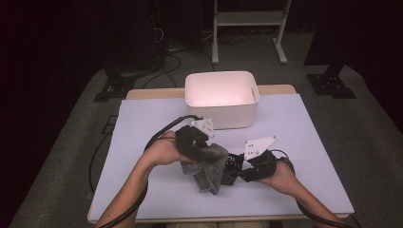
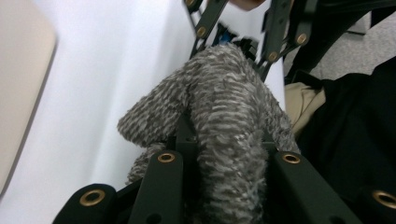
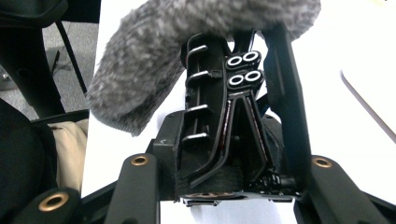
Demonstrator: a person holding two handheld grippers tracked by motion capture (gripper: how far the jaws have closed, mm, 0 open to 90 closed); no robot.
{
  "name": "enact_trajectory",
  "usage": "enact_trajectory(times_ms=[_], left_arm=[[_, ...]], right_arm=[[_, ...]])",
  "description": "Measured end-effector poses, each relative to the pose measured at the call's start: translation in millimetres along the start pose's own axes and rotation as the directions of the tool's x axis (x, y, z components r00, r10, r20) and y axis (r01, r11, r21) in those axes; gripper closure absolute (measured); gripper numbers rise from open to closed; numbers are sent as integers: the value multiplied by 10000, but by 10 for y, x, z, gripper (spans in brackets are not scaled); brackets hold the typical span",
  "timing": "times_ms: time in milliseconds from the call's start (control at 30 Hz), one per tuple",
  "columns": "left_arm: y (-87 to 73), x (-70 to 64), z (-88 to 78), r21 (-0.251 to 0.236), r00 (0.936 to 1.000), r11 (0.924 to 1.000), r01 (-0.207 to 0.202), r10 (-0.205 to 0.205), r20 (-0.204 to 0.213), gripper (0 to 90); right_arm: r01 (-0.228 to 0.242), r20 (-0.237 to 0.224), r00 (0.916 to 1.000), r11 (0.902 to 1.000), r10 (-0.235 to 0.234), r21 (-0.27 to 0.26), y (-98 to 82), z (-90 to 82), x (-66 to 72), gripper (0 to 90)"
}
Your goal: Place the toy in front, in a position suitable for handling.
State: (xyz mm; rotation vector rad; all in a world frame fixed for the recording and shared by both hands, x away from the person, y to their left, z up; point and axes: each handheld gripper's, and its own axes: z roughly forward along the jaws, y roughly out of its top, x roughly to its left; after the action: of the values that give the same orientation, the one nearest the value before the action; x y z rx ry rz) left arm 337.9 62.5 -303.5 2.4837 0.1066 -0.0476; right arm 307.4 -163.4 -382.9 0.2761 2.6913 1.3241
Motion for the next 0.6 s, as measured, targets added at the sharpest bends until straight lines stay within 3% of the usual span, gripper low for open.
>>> enact_trajectory(times_ms=[100, 333, 467, 533, 600], left_arm=[[73, -28, 18, 111, 9998, 9997, -205, 205, -52, 728], [271, -83, 5, 537, 9967, 9955, -783, 793, -165, 728], [354, -134, 8, 826, 9954, 9924, -912, 932, -210, 727], [385, -150, 8, 702, 9958, 9936, -889, 900, -137, 727], [408, -163, 32, 914, 9951, 9910, -979, 990, -78, 727]], right_arm=[[144, 29, 9999, 9999, -144, 50, 14, 5, 10, 557], [-12, -4, 10000, 9999, 12, -168, 18, 42, 6, 554], [189, 73, 9998, 9994, -187, -277, 73, 119, 40, 554], [185, 60, 9998, 9993, -183, -329, 97, 155, 38, 555], [50, -4, 10000, 9985, -50, -537, 123, 202, 51, 554]])
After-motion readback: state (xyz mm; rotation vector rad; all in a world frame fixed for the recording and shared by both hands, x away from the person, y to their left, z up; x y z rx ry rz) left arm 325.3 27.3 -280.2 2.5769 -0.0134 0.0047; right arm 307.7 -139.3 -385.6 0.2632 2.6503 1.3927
